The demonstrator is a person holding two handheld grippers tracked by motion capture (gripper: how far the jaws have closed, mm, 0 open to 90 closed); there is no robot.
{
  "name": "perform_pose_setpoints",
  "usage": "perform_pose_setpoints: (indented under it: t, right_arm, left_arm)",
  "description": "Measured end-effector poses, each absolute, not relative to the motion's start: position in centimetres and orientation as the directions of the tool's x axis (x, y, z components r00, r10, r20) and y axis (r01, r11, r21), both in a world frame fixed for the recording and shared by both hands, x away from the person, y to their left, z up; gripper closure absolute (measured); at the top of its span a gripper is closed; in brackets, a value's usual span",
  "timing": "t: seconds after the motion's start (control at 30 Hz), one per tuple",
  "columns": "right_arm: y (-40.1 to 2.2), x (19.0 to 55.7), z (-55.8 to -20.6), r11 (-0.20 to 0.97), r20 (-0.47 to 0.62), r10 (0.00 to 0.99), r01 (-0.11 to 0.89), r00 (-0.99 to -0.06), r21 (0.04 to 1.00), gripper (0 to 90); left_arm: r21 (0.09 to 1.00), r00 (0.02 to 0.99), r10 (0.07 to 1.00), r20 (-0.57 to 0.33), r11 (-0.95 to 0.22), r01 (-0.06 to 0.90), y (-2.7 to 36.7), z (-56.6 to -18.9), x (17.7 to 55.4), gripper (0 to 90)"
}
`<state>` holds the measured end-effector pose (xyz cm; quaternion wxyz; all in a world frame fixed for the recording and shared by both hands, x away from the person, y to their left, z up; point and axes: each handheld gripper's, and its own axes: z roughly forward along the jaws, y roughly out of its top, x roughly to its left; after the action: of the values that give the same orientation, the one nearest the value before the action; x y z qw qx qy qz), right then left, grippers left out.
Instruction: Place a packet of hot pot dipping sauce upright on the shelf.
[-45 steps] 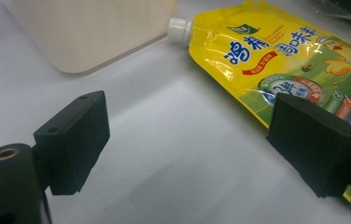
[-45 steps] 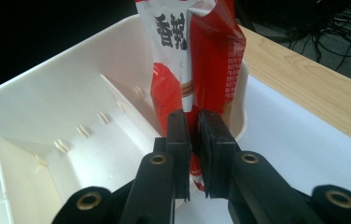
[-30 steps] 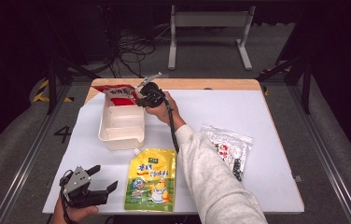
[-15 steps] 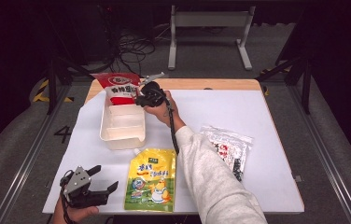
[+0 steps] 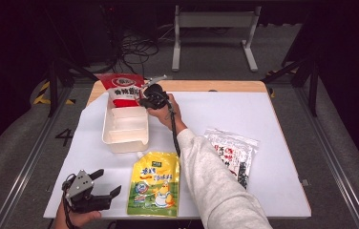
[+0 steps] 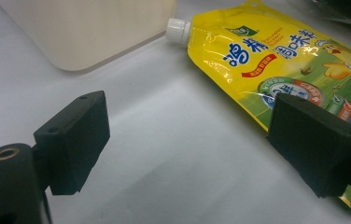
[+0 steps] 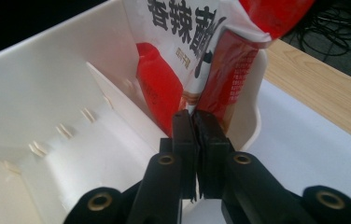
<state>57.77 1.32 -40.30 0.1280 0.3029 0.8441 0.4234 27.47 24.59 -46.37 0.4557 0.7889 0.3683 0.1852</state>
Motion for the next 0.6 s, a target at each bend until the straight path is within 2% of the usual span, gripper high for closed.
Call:
perform_pose_setpoints:
  t: [0.6]
  right_arm:
    - [1.45, 58.05, -40.7, 0.471, 0.036, 0.653, 0.443, -0.757, 0.763, 90.0]
  left_arm:
    - [0.852, 0.668, 0.743, -0.032, -0.329, 0.407, 24.39, -46.37, 27.41, 13.7]
